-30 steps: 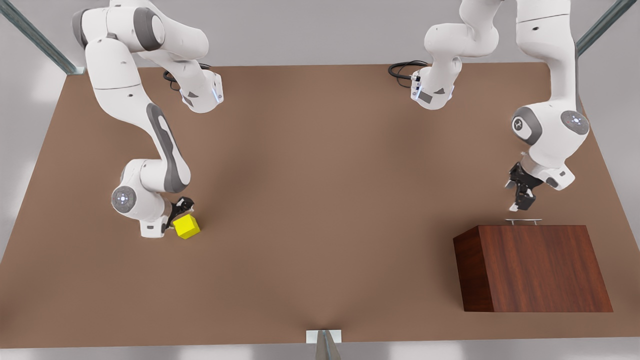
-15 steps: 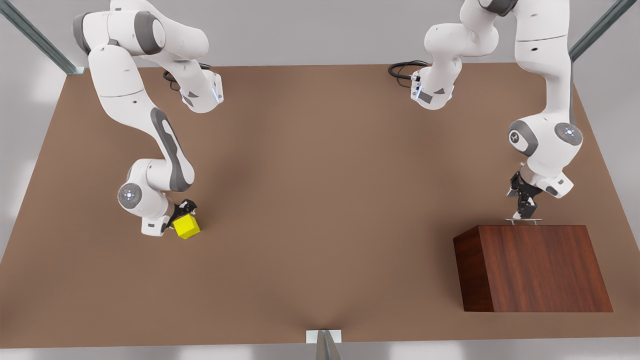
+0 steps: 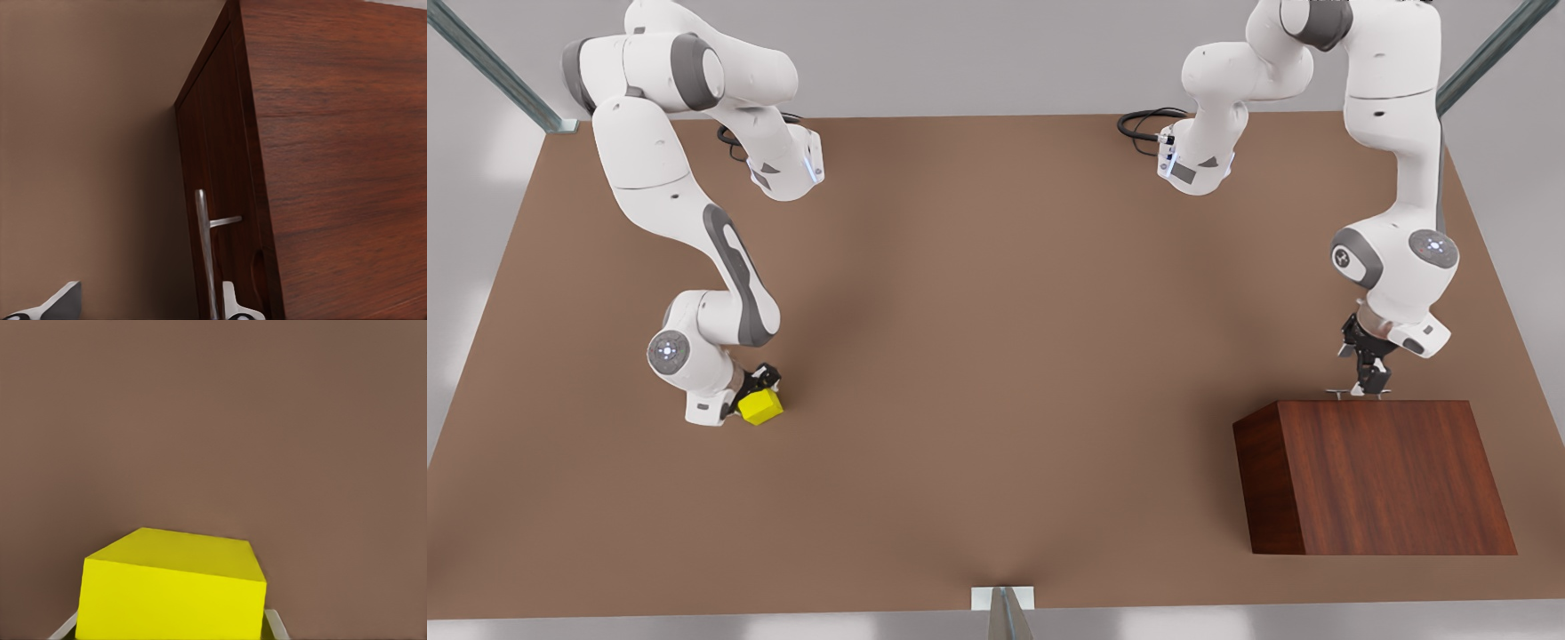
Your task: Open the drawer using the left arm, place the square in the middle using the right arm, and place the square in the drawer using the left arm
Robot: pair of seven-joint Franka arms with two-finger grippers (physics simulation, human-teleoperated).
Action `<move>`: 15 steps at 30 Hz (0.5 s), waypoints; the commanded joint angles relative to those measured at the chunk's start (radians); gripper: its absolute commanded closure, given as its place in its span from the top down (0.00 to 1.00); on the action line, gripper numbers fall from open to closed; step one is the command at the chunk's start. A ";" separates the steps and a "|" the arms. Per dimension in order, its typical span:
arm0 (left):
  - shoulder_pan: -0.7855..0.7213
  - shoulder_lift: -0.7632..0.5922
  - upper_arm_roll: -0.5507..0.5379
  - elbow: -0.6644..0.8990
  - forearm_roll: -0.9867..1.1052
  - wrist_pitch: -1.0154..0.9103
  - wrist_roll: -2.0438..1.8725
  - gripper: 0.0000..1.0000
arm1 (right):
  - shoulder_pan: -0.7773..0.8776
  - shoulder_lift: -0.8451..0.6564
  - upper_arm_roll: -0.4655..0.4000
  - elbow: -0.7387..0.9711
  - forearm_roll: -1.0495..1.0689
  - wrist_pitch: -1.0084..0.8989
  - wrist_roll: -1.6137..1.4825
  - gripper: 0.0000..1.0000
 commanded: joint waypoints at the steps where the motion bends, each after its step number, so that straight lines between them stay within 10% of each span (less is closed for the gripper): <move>1: 0.001 0.002 0.002 0.001 0.000 0.002 0.000 1.00 | 0.000 0.000 0.000 0.000 0.000 -0.002 0.001 0.90; 4: 0.006 0.015 0.000 0.001 -0.002 0.002 0.000 1.00 | -0.002 0.002 0.000 -0.001 0.000 -0.002 -0.001 0.70; 15: 0.007 0.015 0.008 -0.010 -0.011 -0.047 -0.009 1.00 | 0.034 -0.084 0.050 0.014 -0.038 -0.052 -0.002 0.68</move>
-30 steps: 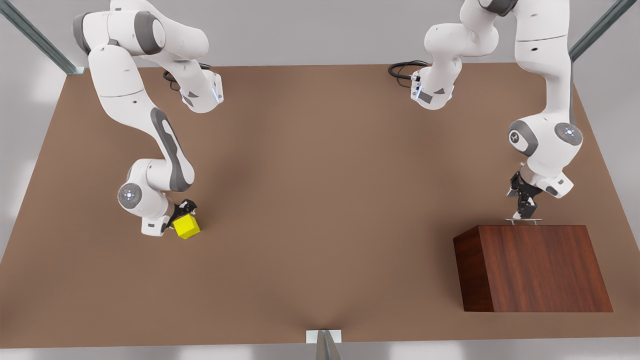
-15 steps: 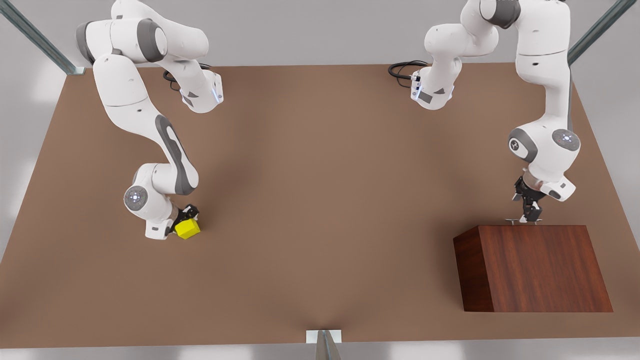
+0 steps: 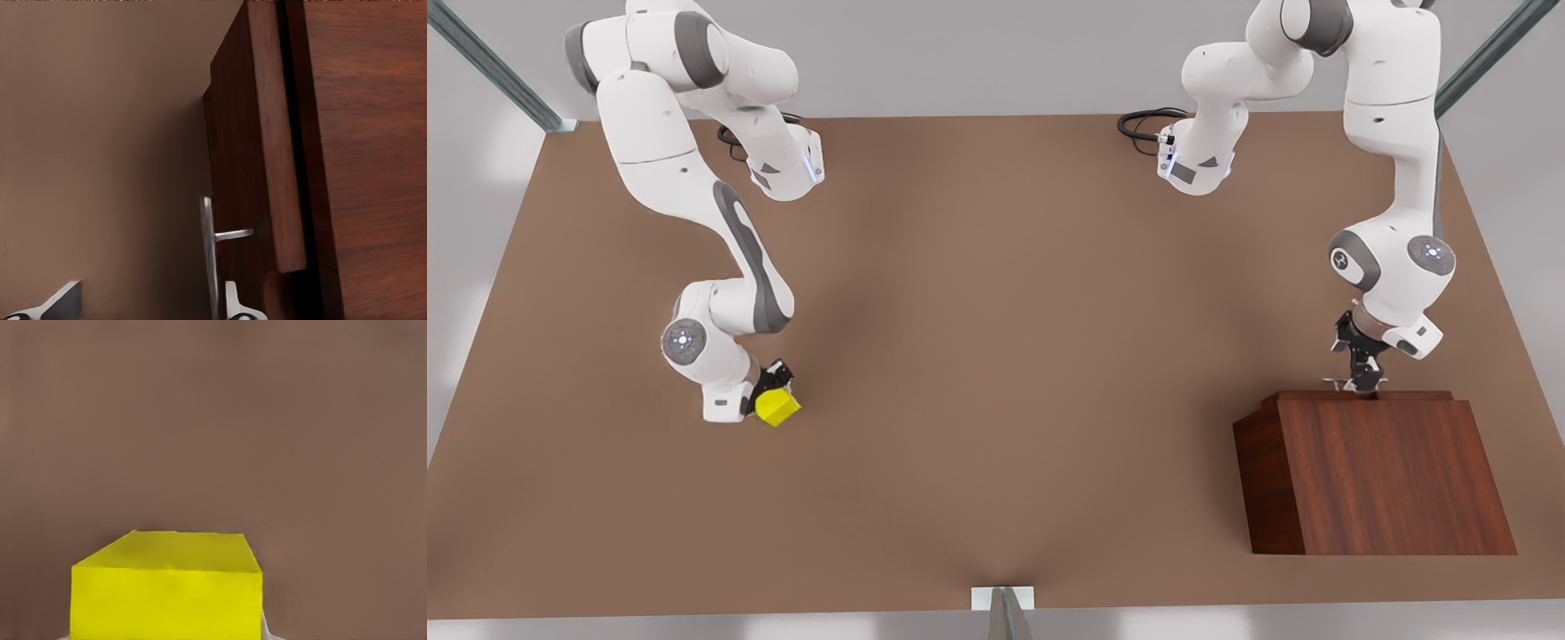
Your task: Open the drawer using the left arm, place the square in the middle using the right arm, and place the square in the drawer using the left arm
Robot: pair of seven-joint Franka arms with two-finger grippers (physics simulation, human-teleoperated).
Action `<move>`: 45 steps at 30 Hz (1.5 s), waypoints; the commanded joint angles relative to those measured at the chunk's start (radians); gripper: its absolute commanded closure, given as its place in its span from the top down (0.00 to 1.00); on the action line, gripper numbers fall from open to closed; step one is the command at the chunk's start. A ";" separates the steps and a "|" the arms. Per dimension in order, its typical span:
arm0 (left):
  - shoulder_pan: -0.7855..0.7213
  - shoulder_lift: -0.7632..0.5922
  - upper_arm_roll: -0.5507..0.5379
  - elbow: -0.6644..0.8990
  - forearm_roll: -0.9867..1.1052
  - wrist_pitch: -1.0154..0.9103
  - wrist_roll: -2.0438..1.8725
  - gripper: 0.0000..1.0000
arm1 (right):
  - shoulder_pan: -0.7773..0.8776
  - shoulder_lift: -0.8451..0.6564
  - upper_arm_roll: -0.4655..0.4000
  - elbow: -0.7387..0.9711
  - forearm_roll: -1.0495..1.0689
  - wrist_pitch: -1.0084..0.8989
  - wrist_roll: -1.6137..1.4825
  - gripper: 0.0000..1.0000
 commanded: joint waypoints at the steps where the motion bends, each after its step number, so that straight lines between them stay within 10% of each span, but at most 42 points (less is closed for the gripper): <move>1: 0.000 -0.001 0.000 -0.001 -0.004 -0.001 0.000 1.00 | 0.000 -0.004 0.013 0.000 -0.001 -0.001 0.001 0.68; 14: -0.001 -0.098 0.037 -0.093 -0.004 -0.061 -0.002 1.00 | 0.728 0.450 -0.019 0.692 -0.047 -0.054 0.382 0.69; 23: -0.003 -0.199 0.078 -0.189 -0.004 -0.095 -0.002 1.00 | 0.817 0.562 -0.024 0.908 -0.044 -0.064 0.581 0.70; 25: -0.003 -0.202 0.078 -0.203 -0.004 -0.095 -0.002 1.00 | 0.819 0.562 -0.024 0.907 -0.044 -0.051 0.601 1.00; 32: -0.009 -0.328 0.104 -0.277 -0.003 -0.139 -0.002 1.00 | 0.819 0.416 -0.041 0.826 -0.050 -0.126 0.601 1.00; 37: -0.112 -0.469 0.103 -0.208 0.183 -0.267 0.242 1.00 | 0.423 -0.118 -0.088 0.417 -0.043 -0.444 0.596 1.00; 45: -0.271 -0.093 -0.193 0.338 0.171 -0.538 0.662 1.00 | -0.040 -0.284 -0.102 0.467 -0.021 -0.819 0.567 1.00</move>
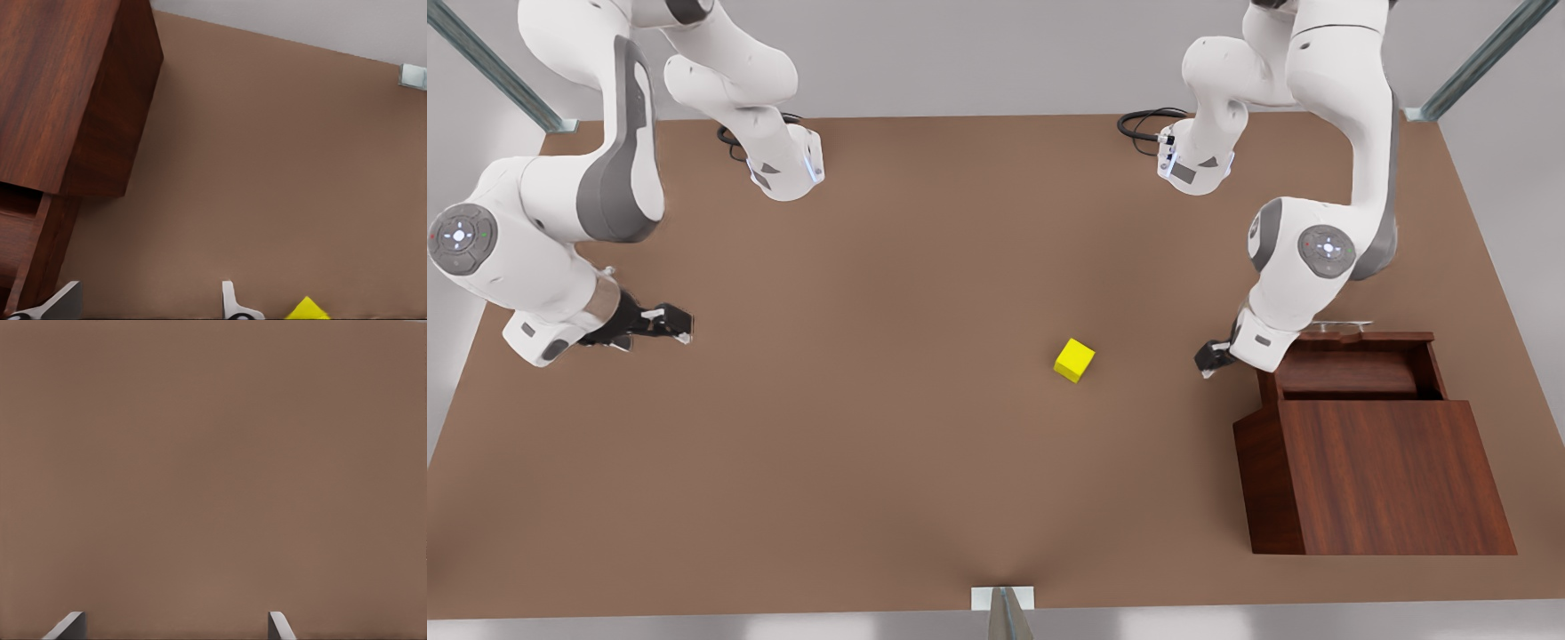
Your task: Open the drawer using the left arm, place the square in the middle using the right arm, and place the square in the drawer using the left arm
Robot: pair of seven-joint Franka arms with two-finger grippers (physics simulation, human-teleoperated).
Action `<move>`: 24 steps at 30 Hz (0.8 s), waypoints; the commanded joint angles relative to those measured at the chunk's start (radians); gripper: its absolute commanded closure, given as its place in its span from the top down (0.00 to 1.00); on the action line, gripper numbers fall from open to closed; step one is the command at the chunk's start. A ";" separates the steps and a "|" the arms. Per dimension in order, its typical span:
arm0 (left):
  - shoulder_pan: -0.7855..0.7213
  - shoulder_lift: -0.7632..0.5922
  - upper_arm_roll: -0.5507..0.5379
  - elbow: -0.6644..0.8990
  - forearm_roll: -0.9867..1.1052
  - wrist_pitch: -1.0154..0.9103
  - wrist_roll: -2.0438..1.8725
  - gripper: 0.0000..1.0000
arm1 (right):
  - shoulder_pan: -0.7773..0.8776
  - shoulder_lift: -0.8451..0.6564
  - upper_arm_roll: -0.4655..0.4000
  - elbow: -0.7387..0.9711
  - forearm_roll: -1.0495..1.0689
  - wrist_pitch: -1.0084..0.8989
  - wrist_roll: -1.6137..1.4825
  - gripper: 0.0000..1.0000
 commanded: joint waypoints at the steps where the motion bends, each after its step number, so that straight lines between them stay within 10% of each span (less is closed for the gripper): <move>1: -0.009 0.002 -0.012 0.000 0.006 -0.002 0.002 1.00 | 0.006 0.000 0.005 0.000 0.000 -0.001 0.000 1.00; 9: -0.018 0.182 -0.206 0.092 0.005 -0.054 0.464 1.00 | 0.000 0.075 0.000 0.136 -0.017 0.000 -0.028 1.00; 24: -0.160 0.349 -0.203 0.025 0.020 0.165 0.412 1.00 | -0.023 0.092 -0.006 0.158 0.002 0.010 -0.026 1.00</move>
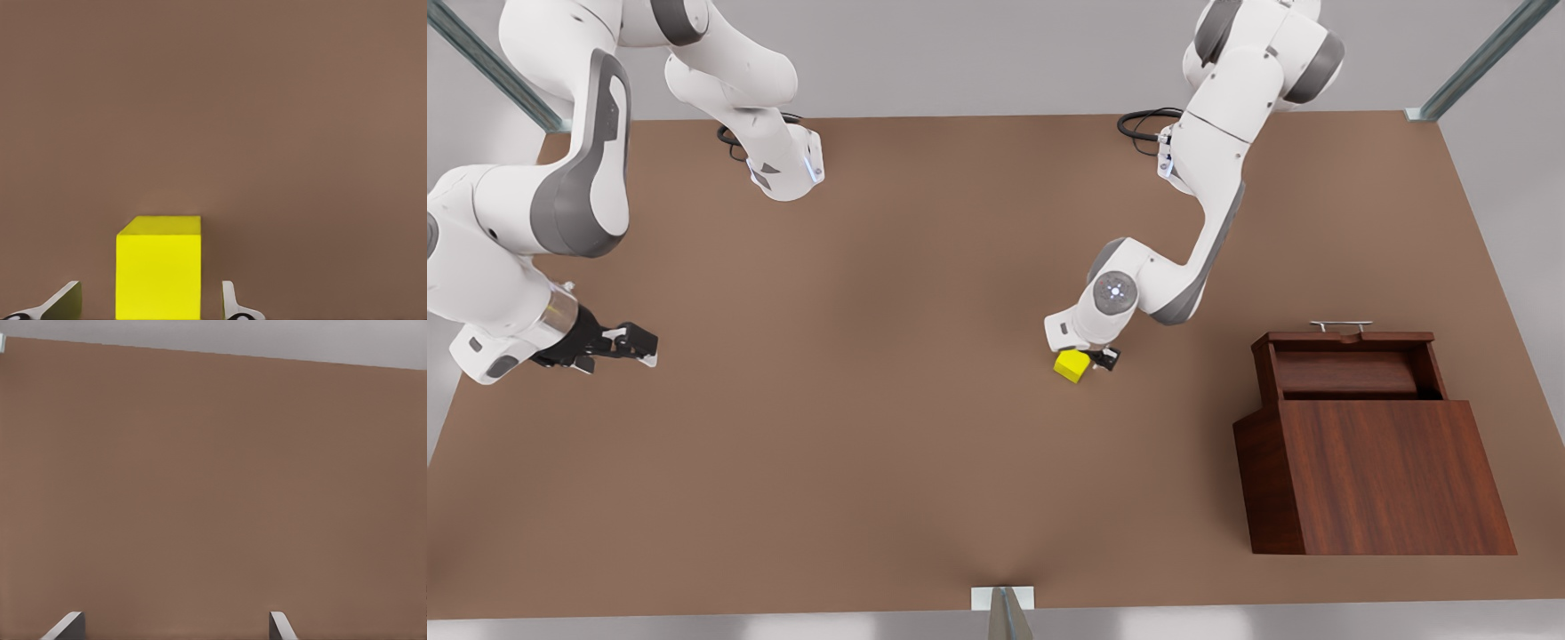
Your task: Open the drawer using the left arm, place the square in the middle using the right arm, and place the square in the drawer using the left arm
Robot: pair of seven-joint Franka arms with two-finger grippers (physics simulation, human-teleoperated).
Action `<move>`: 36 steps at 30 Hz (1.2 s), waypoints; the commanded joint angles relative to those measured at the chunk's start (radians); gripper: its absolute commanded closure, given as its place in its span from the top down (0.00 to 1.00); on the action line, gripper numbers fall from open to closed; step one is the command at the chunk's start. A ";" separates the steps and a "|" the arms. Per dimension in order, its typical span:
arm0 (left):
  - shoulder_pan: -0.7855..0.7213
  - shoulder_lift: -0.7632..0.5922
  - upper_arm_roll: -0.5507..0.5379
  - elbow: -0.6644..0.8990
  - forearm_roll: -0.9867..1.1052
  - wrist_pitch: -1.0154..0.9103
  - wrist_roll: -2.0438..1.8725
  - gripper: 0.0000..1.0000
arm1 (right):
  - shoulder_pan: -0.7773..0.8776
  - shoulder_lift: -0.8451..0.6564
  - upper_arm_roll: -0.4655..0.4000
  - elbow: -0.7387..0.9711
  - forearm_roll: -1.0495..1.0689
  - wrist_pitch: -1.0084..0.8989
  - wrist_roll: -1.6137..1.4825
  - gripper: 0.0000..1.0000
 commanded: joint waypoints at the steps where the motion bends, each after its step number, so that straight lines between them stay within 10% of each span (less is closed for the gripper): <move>1: 0.000 0.002 0.000 0.000 0.001 -0.001 0.000 1.00 | 0.002 0.000 0.000 0.000 -0.001 0.000 0.000 1.00; 13: -0.002 0.088 0.005 -0.006 0.003 0.018 0.000 1.00 | -0.001 -0.005 0.000 0.001 0.001 -0.008 -0.002 1.00; 18: -0.003 0.100 0.005 -0.005 0.003 0.018 0.000 0.72 | -0.001 -0.005 0.000 0.001 0.001 -0.002 0.000 1.00; 36: 0.000 -0.046 0.026 0.005 0.001 -0.076 -0.020 0.72 | -0.005 0.002 0.000 0.018 0.010 -0.014 -0.002 1.00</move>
